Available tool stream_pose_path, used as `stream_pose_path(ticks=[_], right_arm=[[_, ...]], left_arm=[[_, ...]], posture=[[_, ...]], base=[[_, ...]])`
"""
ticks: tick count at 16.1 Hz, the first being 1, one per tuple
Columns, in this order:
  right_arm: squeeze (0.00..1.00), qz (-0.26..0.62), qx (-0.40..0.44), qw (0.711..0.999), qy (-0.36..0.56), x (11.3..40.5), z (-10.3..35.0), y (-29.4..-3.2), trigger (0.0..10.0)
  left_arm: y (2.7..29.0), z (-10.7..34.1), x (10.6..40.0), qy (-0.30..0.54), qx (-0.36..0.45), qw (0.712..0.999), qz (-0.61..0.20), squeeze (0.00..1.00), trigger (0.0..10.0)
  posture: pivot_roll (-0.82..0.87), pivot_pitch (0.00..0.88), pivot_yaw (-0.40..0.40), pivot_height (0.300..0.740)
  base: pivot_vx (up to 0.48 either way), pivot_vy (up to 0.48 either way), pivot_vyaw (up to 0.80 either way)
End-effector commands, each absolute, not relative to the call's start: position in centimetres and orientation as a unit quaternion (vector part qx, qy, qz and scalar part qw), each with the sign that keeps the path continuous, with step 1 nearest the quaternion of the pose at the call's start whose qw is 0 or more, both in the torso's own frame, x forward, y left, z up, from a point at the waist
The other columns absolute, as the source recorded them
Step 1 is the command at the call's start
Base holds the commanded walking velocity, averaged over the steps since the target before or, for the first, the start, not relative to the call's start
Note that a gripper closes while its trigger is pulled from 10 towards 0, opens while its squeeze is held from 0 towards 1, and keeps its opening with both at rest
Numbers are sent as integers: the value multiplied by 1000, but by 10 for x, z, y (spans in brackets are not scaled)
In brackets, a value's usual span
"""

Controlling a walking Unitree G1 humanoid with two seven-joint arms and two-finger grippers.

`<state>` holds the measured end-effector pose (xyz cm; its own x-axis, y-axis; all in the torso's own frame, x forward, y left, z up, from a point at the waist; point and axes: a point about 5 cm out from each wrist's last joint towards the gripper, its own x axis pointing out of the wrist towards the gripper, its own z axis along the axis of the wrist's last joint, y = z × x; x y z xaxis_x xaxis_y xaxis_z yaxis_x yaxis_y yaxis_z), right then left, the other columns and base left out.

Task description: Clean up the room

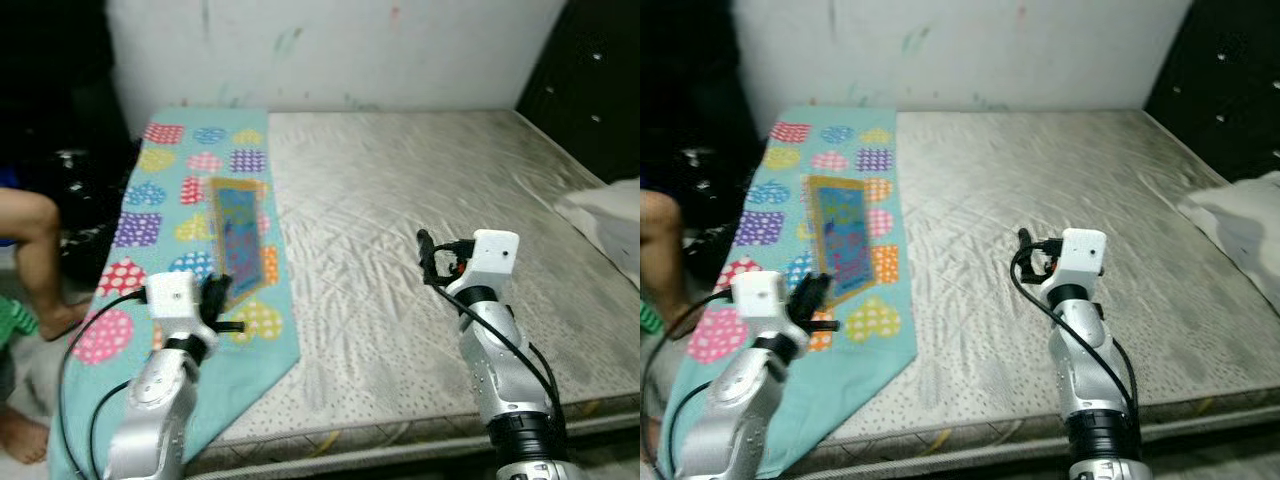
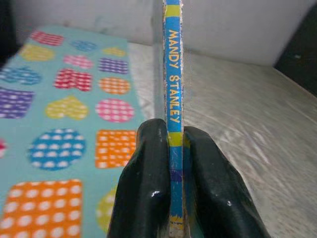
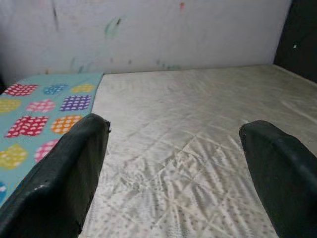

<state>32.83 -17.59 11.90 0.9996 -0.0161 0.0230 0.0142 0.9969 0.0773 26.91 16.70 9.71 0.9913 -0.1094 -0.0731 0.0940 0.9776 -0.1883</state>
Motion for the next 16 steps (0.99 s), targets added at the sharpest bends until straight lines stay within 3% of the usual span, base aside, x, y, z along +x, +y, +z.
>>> stream_pose_path(ticks=[1, 9, 16], right_arm=[[0, -10, 37, 999, -16, 329, 124, -179, 10000], [0, -4, 40, 999, -14, 331, 127, -175, 10000], [0, -4, 39, 999, -15, 330, 128, -174, 10000]], left_arm=[[156, 103, 272, 30, -96, 992, -75, 0, 10000], [153, 101, 271, 35, -105, 991, -74, 0, 10000], [151, 101, 272, 36, -108, 990, -77, 0, 10000]], posture=[[-26, 0, -8, 740], [-27, 0, -11, 740], [-31, 0, -11, 740]], base=[[0, -379, 0], [0, -386, 0], [0, -387, -382]])
